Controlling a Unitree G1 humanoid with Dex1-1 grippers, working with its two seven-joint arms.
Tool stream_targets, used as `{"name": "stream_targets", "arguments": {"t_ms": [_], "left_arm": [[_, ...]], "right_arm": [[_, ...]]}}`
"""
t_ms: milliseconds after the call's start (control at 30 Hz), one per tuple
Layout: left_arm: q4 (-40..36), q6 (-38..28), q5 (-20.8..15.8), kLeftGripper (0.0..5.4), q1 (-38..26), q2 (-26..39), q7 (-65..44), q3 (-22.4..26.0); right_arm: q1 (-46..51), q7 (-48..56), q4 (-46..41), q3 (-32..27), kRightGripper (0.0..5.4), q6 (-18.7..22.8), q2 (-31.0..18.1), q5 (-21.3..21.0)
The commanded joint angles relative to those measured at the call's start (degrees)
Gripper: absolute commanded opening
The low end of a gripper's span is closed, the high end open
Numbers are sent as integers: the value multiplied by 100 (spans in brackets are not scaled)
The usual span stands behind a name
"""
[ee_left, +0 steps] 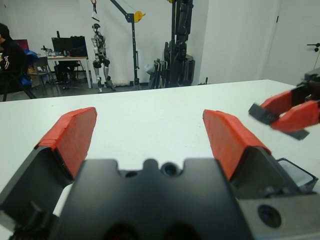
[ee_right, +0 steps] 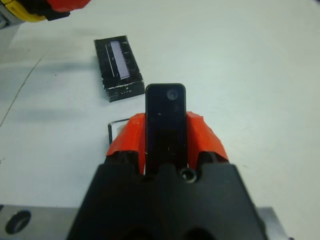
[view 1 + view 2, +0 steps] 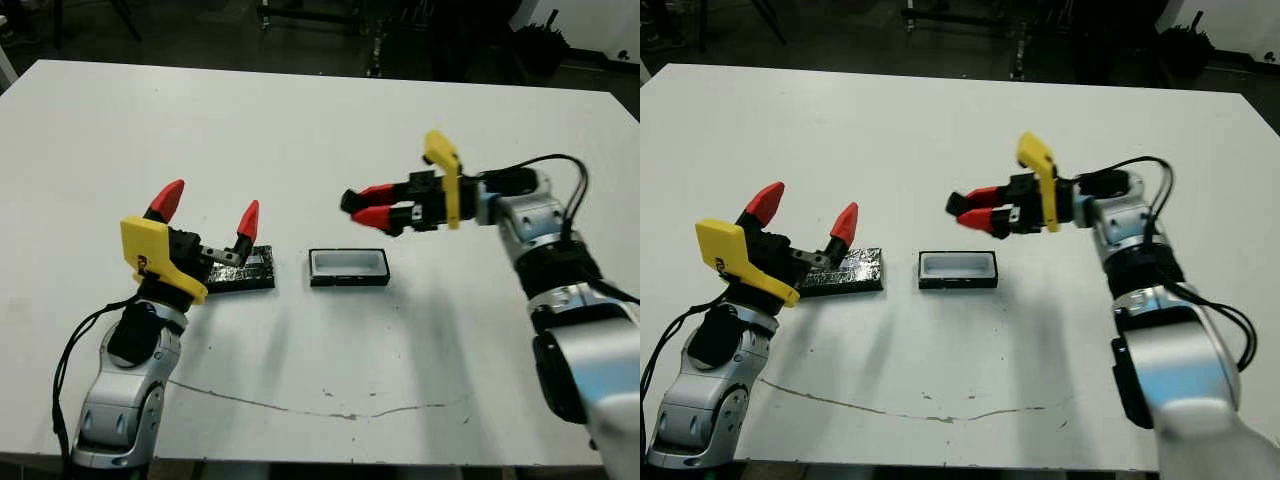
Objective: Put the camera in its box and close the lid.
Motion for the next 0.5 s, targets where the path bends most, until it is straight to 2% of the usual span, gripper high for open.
{"name": "stream_targets", "arguments": {"t_ms": [33, 133, 500], "left_arm": [[25, 28, -40, 540, 48, 10, -30, 7], [24, 40, -68, 540, 33, 20, -55, 20], [-29, 79, -54, 540, 33, 18, -34, -1]], "right_arm": [[-46, -95, -73, 131, 164, 195, 118, -105], [-50, -72, -66, 246, 164, 310, 227, -148], [32, -3, 131, 403, 164, 224, 334, -245]]}}
